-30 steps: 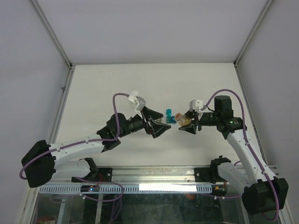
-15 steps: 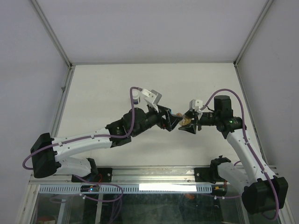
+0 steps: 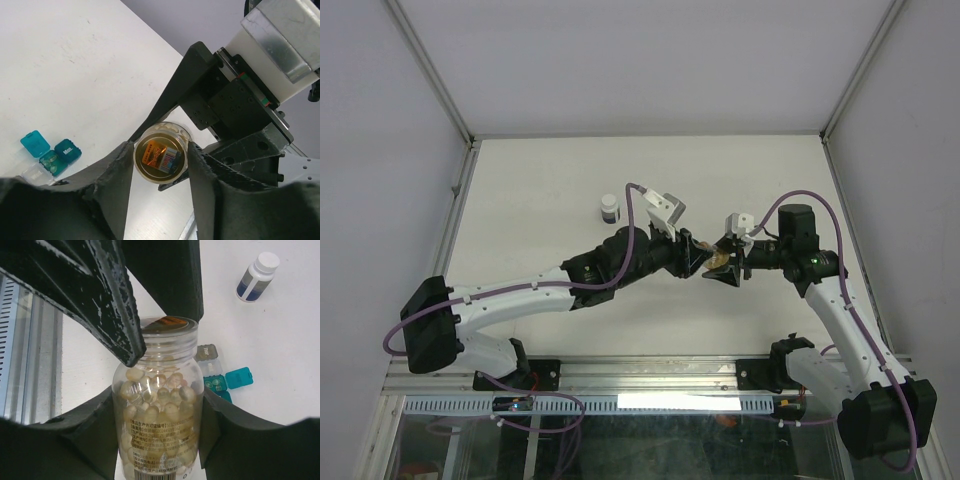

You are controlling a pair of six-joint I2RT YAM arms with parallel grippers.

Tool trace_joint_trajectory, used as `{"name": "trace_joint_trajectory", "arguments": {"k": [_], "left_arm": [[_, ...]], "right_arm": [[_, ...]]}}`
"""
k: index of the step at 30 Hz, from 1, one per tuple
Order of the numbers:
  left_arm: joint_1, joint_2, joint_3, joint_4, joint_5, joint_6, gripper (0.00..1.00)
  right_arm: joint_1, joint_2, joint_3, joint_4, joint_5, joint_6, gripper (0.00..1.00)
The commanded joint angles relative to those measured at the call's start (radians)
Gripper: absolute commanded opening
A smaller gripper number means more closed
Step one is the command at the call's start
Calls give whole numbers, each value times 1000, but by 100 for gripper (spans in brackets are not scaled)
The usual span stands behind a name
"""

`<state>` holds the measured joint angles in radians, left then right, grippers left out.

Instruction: Sort the pills into containers

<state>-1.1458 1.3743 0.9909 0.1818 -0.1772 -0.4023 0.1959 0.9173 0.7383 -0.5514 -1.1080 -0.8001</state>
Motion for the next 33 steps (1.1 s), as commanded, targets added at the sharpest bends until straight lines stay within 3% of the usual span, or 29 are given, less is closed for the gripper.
{"name": "trace_joint_trajectory", "arguments": {"k": [1,4,6,10,13,15,17,21,22,25,31,33], "left_arm": [[-6,4,55,10,77,25,37],[-4,6,56,11,132,64,26],[5,7,43,36,222,175,21],[78,26,28,29,603,518,17],[140,47,58,-80,959,872,23],[175,83,80,-125,1034,1036,30],[209,111,129,-129,1050,1082,42],[234,117,161,99,877,854,94],[235,98,122,208,817,763,98],[237,12,-49,503,651,509,99],[241,-152,-266,637,644,202,99],[241,-189,-370,768,611,102,99]], "right_arm": [[-6,-9,36,45,-33,1,0],[-6,-11,36,46,-34,2,0],[-7,-12,36,46,-36,3,0],[-9,-15,36,44,-39,2,0],[-10,-18,36,44,-40,2,0],[-13,-21,37,43,-41,0,0],[-18,-23,36,42,-45,-1,0],[-26,-29,38,39,-49,-3,0],[-27,-30,38,39,-50,-6,0],[-28,-31,38,36,-53,-8,0],[-28,-14,34,34,-62,-11,0],[-29,-13,35,32,-60,-16,0]]}}
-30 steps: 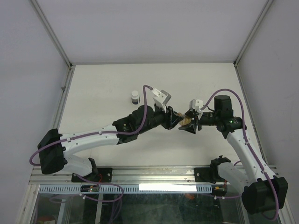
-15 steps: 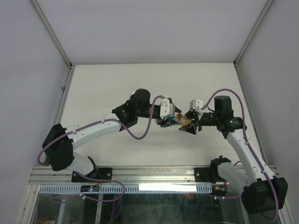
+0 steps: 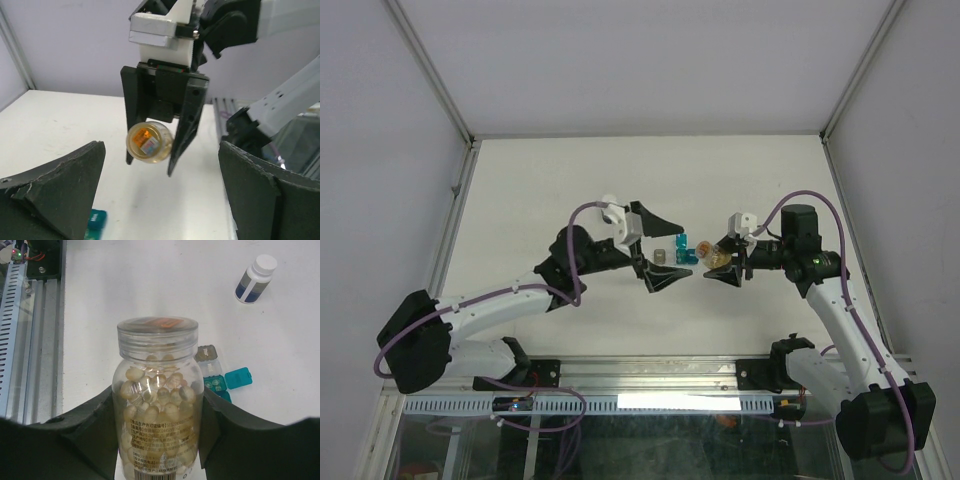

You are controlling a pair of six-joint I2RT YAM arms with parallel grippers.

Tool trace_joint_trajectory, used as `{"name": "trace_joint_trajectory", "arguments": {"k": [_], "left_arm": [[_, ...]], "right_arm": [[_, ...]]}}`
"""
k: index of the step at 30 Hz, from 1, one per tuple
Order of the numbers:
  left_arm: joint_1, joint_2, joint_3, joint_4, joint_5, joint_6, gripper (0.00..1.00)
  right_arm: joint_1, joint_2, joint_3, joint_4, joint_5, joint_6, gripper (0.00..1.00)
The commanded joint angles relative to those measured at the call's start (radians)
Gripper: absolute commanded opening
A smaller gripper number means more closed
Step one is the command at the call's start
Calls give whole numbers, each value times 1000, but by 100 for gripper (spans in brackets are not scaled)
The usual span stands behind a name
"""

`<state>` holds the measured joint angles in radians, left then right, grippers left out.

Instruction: Sort the pills into containers

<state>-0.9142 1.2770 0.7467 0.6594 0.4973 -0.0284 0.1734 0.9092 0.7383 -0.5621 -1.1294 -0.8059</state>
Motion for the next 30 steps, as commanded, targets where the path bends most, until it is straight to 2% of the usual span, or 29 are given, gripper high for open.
{"name": "trace_joint_trajectory", "arguments": {"k": [1,4,9,16,21,26,30], "left_arm": [[9,-106,-177,343,-89,-321,99],[10,-132,-253,386,-185,-437,99],[10,-152,-257,262,-279,-557,99],[9,-210,-263,168,-320,-581,99],[-26,-236,-212,32,-385,-535,99],[-227,-208,-59,-269,-691,-329,99],[-272,-201,-4,-327,-721,-297,99]], "right_arm": [[-6,-6,35,41,-39,-13,0],[-6,-6,34,38,-42,-19,0],[-6,-9,33,36,-49,-24,0],[-6,-15,32,33,-52,-32,0],[-6,-21,32,33,-56,-32,0],[-6,-21,33,31,-55,-35,0],[-6,-23,32,30,-58,-35,0]]}}
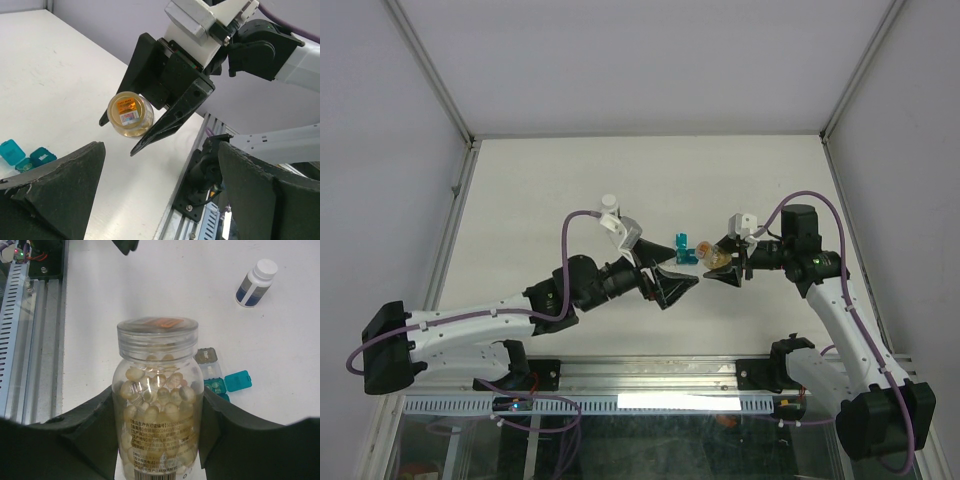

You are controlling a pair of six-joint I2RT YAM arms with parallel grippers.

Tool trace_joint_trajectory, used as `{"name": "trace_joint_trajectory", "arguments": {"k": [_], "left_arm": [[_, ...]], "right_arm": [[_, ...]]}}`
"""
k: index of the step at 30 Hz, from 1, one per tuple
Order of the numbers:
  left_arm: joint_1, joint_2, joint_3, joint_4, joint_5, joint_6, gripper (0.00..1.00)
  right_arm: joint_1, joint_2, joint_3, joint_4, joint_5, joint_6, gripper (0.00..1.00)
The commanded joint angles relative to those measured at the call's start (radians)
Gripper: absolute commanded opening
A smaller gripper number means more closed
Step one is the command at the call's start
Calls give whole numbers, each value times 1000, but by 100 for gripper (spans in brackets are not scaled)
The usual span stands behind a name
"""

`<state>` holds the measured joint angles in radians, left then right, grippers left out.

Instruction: Sort the pills into containers

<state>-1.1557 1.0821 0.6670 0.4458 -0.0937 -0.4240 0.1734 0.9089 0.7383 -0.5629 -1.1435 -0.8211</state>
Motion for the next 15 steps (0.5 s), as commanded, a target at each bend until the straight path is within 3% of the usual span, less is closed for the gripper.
{"name": "trace_joint_trajectory", "arguments": {"k": [1,15], "left_arm": [[-31,-8,81,-113,-123,99,99],[-21,136,355,-350,-87,30,99]], "right_arm": [[-5,-24,32,31,-42,-21,0],[-6,-37,34,29,-43,-19,0]]}}
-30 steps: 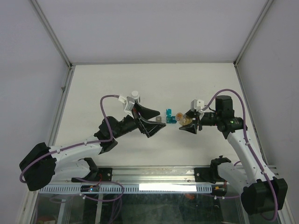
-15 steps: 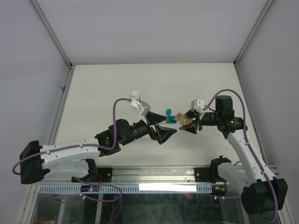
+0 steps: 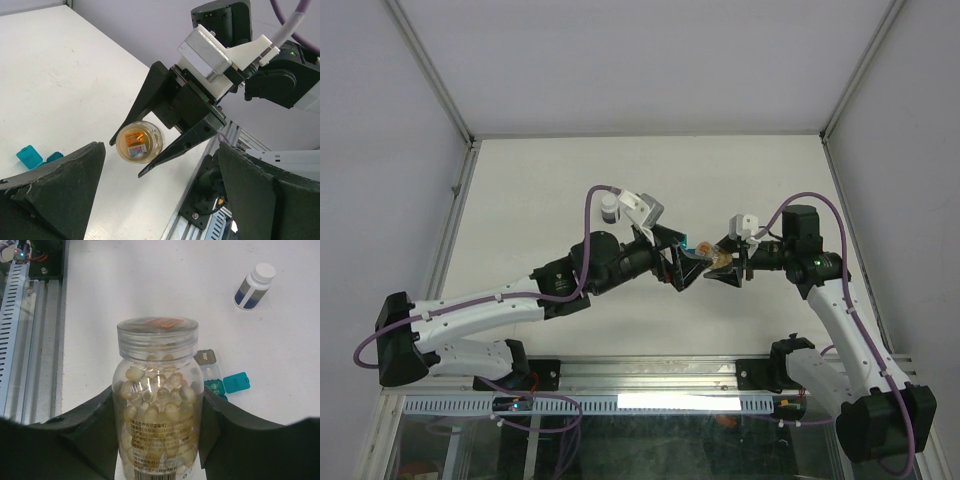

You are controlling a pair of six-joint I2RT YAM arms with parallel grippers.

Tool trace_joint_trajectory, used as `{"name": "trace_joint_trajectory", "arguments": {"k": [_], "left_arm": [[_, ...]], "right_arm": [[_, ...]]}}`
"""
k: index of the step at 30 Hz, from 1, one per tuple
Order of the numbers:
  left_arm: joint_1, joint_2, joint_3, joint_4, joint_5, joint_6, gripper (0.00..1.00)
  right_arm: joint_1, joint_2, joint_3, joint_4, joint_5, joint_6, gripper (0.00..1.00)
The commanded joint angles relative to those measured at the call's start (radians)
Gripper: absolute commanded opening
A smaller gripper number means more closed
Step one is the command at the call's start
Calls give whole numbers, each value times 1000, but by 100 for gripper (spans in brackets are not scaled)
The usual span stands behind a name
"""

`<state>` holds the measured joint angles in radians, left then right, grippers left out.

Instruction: Sort the pills into containers

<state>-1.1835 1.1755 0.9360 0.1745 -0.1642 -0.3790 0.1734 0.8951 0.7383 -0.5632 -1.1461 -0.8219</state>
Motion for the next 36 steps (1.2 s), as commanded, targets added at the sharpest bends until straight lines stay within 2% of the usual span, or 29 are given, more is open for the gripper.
{"name": "trace_joint_trajectory", "arguments": {"k": [1,7,15,20,26,30,33,36], "left_arm": [[8,59,103,-91,-14,-15,99],[14,139,186,-168,-38,-6,97],[27,194,225,-187,2,-11,79],[34,222,246,-188,36,-9,61],[43,237,253,-189,88,7,29],[79,234,237,-176,254,90,18],[147,240,199,-126,548,274,14],[205,246,171,-143,814,562,14]], "right_arm": [[-6,-24,33,29,-40,-19,0],[-6,-24,34,29,-41,-18,0],[-4,-23,33,30,-43,-19,0],[0,-22,34,29,-42,-19,0],[5,-18,32,30,-39,-21,0],[6,-15,32,30,-37,-20,0],[7,-15,32,29,-38,-20,0],[6,-14,32,29,-38,-21,0]]}}
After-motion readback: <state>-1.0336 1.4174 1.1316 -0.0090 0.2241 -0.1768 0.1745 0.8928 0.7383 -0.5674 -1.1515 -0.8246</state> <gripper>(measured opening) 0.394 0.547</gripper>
